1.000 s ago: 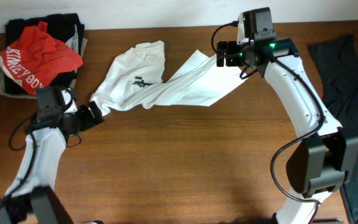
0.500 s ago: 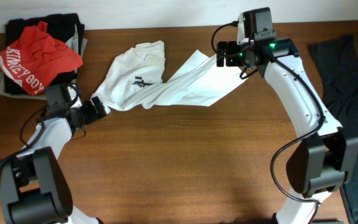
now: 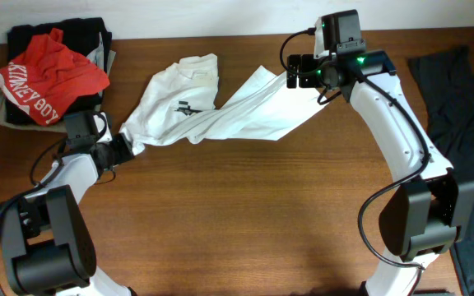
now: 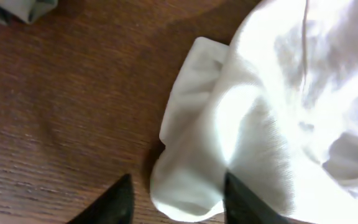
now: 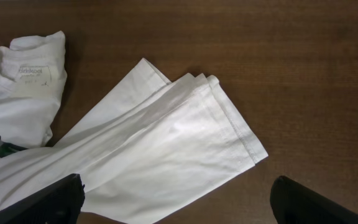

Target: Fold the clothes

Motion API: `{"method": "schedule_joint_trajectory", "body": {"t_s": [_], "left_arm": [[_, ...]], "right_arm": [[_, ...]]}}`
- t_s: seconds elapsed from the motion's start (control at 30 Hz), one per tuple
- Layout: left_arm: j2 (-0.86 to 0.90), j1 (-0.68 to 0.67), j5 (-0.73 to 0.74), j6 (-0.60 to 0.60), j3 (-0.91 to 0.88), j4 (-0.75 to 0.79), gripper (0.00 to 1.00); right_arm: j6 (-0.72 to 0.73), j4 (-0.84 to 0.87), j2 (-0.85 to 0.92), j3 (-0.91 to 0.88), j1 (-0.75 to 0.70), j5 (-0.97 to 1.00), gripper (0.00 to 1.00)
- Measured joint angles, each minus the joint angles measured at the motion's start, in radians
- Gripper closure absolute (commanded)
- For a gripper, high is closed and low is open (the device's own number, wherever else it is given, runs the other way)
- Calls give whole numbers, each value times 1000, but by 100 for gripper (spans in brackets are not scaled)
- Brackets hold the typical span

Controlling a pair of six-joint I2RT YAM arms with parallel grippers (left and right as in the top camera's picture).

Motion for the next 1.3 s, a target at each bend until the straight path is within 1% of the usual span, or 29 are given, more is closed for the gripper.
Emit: {"method": "schedule_joint_trajectory", "body": {"t_s": [0.03,0.1,0.13,0.27,0.37,0.5,0.53,0.63,0.73,0.87,0.93,1.07,1.2,1.3], "left_arm": [[0,0,1,-2,0,0,85],[0,0,5,6,0,0,97],[0,0,5,5,0,0,99],[0,0,5,3,0,-1,100],[0,0,5,3,6,-39,99],[-3,0,4,3,55,-195,100],[-10,0,3,3,78,-263,100],[-61,0,-13,2,130,-397,100],[-138,0,-45,-13,164,-454,100],[-208,-1,-79,-32,179,-492,99],[-217,-1,-105,-60,181,-532,99],[-217,-2,-175,-153,181,-629,99],[-221,-2,-189,-194,181,-724,100],[-267,-2,-191,-230,181,-780,100]], "right_arm": [[0,0,0,0,0,0,1],[0,0,0,0,0,0,1],[0,0,0,0,0,0,1],[0,0,0,0,0,0,1],[0,0,0,0,0,0,1],[0,0,0,0,0,0,1],[0,0,0,0,0,0,1],[0,2,0,0,0,0,1],[-1,5,0,0,0,0,2],[0,18,0,0,0,-1,1],[0,13,0,0,0,-11,1],[0,-6,0,0,0,-37,1],[0,-16,0,0,0,-68,1],[0,19,7,0,1,-135,1]]}}
